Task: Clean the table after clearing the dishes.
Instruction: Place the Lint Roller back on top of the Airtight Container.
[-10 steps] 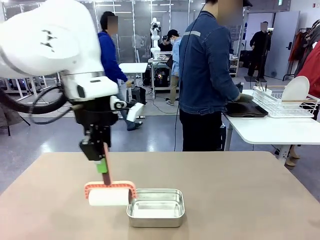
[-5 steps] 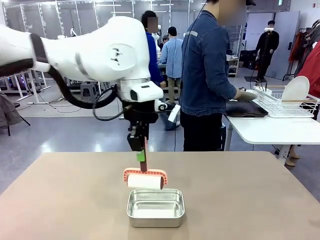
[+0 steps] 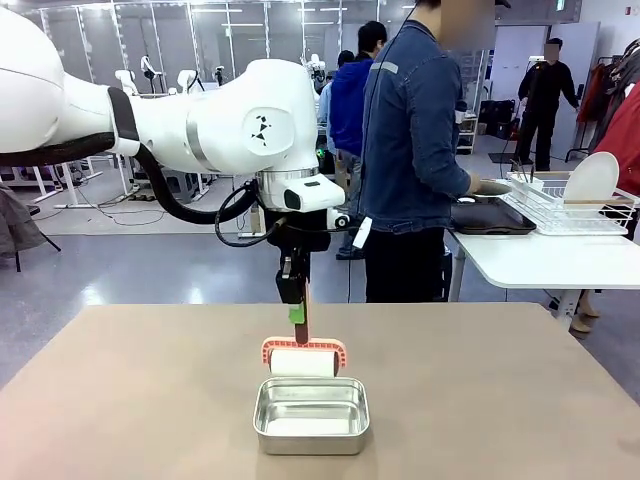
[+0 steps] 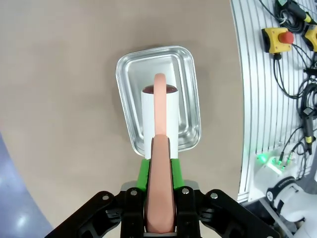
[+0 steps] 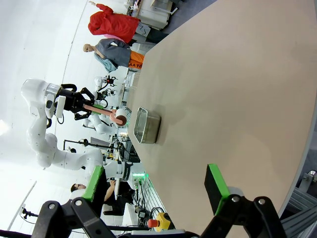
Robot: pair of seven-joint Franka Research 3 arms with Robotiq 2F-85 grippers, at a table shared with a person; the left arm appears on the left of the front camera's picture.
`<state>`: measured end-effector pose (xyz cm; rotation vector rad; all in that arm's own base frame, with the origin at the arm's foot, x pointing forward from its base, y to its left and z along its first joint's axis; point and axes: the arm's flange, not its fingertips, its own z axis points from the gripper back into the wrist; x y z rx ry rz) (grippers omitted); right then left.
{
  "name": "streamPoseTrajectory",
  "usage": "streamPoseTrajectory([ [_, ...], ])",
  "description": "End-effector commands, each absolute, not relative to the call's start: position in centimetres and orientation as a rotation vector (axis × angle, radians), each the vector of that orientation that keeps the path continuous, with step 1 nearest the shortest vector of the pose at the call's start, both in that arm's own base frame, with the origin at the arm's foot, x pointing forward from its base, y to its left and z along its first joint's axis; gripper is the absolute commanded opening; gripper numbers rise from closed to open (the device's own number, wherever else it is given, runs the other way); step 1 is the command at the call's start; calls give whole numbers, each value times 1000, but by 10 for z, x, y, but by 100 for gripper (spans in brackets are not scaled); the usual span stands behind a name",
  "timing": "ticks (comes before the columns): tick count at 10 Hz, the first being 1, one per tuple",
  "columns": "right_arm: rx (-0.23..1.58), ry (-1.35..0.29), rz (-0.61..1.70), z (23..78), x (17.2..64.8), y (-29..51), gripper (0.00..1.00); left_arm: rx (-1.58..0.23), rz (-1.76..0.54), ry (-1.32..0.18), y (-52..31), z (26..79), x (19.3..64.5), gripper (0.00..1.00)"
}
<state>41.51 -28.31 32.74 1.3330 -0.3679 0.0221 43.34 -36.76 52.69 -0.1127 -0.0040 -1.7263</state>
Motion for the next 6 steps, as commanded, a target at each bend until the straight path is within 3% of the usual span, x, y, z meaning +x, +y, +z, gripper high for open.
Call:
streamPoseTrajectory([
  [1,1332,-368,27,332,414,-281,100,-103,-1746,-9,-359,531,426,20],
  [3,1332,-368,27,332,414,-281,100,-32,-1703,10,-377,514,430,20],
  [6,1332,-368,27,332,414,-281,100,-79,-1689,39,-393,471,440,20],
])
